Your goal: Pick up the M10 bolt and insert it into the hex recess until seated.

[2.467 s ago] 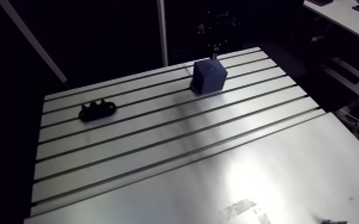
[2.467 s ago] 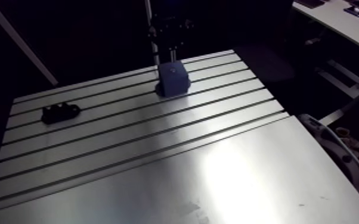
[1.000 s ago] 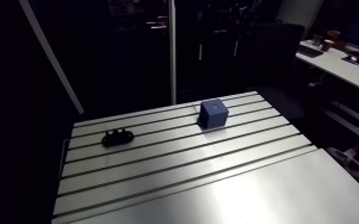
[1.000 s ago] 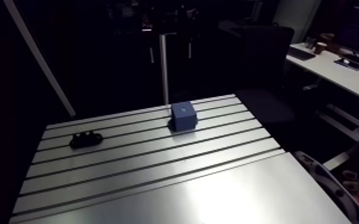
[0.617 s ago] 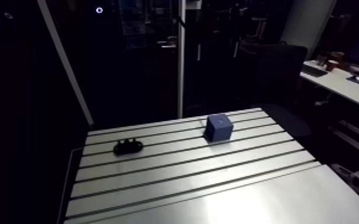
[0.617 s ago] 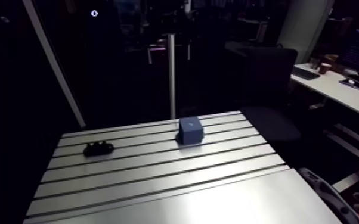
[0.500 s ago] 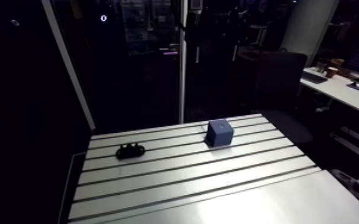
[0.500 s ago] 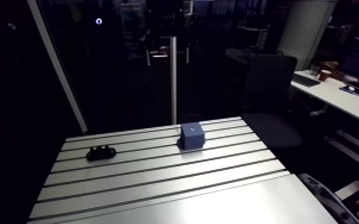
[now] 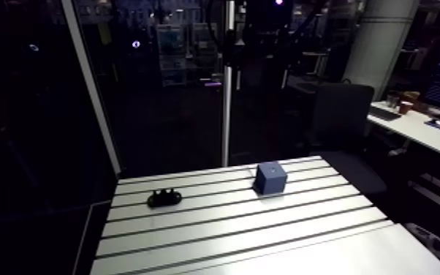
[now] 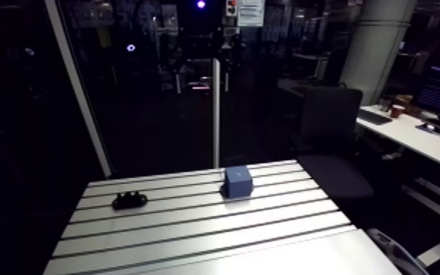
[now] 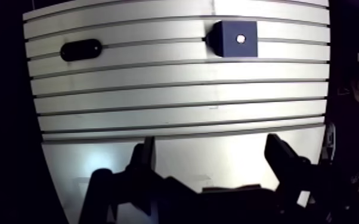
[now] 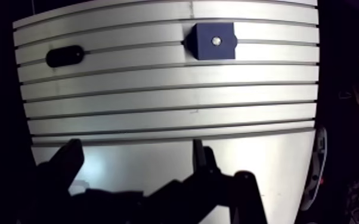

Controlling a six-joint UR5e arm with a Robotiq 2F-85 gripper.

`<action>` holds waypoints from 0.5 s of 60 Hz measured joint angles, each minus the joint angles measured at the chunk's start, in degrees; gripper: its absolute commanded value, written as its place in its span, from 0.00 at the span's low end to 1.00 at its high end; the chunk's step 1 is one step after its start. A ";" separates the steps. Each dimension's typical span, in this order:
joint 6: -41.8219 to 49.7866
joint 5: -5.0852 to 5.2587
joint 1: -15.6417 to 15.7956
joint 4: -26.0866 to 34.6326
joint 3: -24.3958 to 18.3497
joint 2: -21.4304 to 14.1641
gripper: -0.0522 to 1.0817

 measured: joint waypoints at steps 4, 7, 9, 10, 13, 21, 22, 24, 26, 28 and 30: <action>-0.05 -0.08 0.00 -0.15 -0.09 -0.05 0.05; -0.09 -0.12 0.00 -0.23 -0.23 -0.08 0.05; -0.11 -0.12 0.00 -0.28 -0.38 -0.10 0.05; -0.11 -0.12 0.00 -0.31 -0.46 -0.11 0.05; -0.12 -0.11 0.00 -0.35 -0.69 -0.12 0.05; -0.15 -0.07 0.02 -0.36 -1.12 -0.15 0.05; -0.15 -0.06 0.02 -0.36 -1.14 -0.15 0.05; -0.15 -0.05 0.03 -0.35 -1.19 -0.16 0.05; -0.16 -0.05 0.03 -0.35 -1.23 -0.15 0.05; -0.17 -0.05 0.04 -0.35 -1.25 -0.15 0.05; -0.18 -0.06 0.04 -0.34 -1.27 -0.15 0.05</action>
